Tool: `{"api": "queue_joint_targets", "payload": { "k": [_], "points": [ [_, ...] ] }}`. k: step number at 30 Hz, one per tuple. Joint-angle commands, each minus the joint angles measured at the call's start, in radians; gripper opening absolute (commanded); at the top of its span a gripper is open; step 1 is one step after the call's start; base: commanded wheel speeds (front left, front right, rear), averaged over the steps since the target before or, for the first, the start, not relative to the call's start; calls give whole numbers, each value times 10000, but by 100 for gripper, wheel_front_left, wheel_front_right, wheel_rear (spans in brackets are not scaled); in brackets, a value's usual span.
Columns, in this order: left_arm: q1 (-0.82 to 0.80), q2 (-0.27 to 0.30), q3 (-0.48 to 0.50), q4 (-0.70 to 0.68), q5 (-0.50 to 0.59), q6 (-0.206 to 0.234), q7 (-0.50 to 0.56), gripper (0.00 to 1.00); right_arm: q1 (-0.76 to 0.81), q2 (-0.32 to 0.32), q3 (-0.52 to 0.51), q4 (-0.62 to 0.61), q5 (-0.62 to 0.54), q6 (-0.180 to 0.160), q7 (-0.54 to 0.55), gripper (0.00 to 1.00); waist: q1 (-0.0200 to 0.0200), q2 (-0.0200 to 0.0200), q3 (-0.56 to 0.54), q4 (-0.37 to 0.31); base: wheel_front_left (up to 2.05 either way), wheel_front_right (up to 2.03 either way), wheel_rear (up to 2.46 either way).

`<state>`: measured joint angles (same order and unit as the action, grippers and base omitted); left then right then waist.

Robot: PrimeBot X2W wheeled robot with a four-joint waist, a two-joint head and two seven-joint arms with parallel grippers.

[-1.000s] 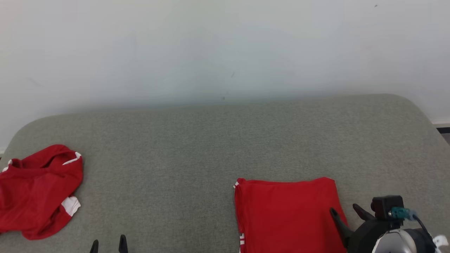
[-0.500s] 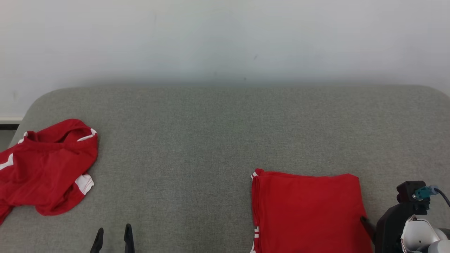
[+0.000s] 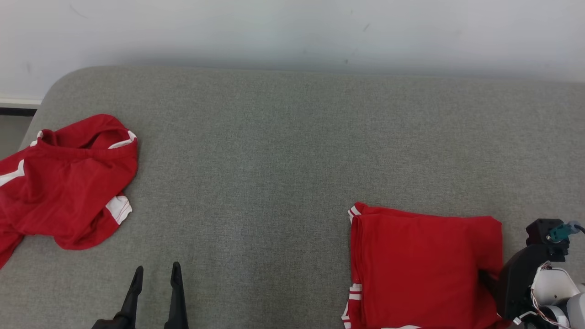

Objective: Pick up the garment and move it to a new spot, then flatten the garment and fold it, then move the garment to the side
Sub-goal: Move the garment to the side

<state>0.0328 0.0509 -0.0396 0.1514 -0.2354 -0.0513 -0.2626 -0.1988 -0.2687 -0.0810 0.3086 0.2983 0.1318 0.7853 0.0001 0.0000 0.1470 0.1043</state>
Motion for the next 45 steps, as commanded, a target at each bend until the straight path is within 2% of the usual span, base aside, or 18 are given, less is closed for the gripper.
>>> {"api": "queue_joint_targets", "payload": {
  "k": [1, 2, 3, 13, 19, 26, 33, 37, 45],
  "points": [
    [-111, -7, -43, -35, -23, 66, -28, 100, 40, 54, 115, 240, -28, -26, 122, 98, -1, 0, 324, 210, 0, 0, 0],
    [-160, -7, -77, -42, -47, 73, -27, 100, -9, 57, 183, 288, -30, -26, 182, 24, -1, 0, 379, 227, 0, 0, 0],
    [-200, -6, -100, -49, -61, 93, -27, 100, -73, 27, 262, 314, -57, -26, 212, 0, -1, 0, 424, 235, 0, 0, 0],
    [-550, -7, -351, -450, -196, 307, -27, 100, -1319, -1008, 1226, -95, -661, -31, 136, 0, -1, 0, 866, -112, 0, 0, 0],
    [-954, -7, -551, -915, -6, 286, -27, 100, -2302, -1829, 1849, -313, -702, -29, 220, 0, -1, 0, 1344, -816, 0, 0, 0],
    [-1650, -6, -917, -1443, 212, 266, -27, 100, -3103, -2684, 1691, -122, -731, -28, -100, 0, -1, 0, 2024, -1787, 0, 0, 0],
    [-2119, 5, -1092, -1567, 596, 221, -27, 100, -3979, -3011, 1278, 515, -1037, -28, -619, 0, -1, 0, 2699, -2658, 0, 0, 0],
    [-2241, 8, -1120, -1568, 864, 107, -27, 100, -4571, -3034, 1041, 1010, -1485, -28, -1489, 0, -1, 0, 2957, -3117, 0, 0, 0],
    [-2683, 11, -1320, -1753, 1278, -188, -27, 100, -5312, -3251, 691, 2049, -2250, -28, -2475, 0, -1, 0, 3490, -3417, 0, 0, 0]
  ]
}}
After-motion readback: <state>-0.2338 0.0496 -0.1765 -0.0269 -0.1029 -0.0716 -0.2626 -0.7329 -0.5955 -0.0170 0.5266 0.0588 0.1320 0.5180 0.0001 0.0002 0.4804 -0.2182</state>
